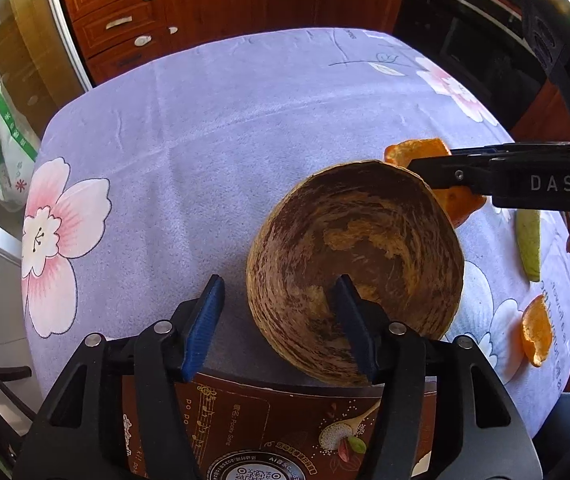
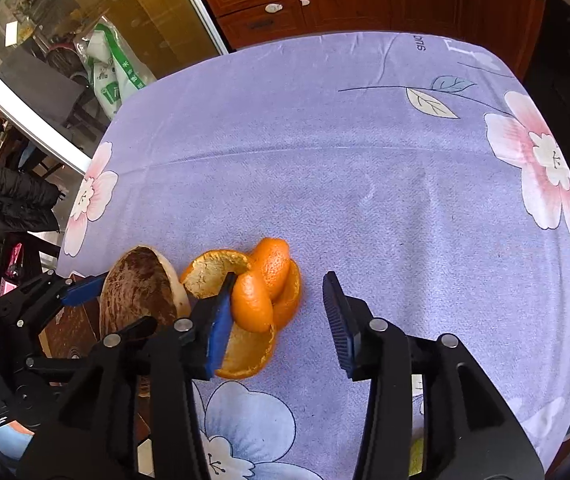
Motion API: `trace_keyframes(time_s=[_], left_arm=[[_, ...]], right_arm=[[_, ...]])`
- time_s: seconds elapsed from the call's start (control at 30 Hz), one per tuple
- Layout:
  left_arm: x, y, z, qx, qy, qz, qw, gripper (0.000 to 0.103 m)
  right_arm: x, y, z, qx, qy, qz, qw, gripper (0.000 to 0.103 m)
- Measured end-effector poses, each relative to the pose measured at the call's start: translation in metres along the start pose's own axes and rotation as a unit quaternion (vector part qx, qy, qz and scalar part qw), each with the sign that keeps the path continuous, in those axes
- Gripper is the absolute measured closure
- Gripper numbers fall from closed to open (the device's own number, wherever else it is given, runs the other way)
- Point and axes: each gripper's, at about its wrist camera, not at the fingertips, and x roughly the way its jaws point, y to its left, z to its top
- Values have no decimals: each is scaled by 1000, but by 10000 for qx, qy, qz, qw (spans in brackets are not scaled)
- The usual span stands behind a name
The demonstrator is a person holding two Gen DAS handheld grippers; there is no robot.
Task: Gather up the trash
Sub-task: 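Grasp the orange peels with the right gripper and lift them, then carry the coconut shell and orange peels to the bin and open both grippers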
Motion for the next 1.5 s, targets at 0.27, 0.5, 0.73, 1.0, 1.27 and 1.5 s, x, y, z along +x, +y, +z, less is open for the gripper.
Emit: trace_keyframes(time_s=[0.27, 0.5, 0.73, 1.0, 1.27, 1.5], left_arm=[[2, -3, 4, -70, -58, -4, 10000, 43], [-2, -11, -1, -165, -101, -20, 9998, 58], [-19, -13, 1, -446, -240, -134, 9986, 95], [-51, -30, 4, -491, -604, -45, 9970, 98], [-82, -50, 8, -333, -809, 28, 9962, 98], [-106, -82, 14, -76, -997, 69, 9950, 98]], right_arm=[[7, 3, -4, 75, 25, 223, 9997, 64], [-1, 7, -7, 17, 11, 130, 9999, 80], [-33, -12, -11, 232, -287, -231, 9991, 83], [-72, -27, -24, 414, -617, -336, 9967, 86], [-112, -45, -42, 604, -962, -224, 9933, 86], [-146, -72, -62, 842, -1248, -124, 9885, 86]])
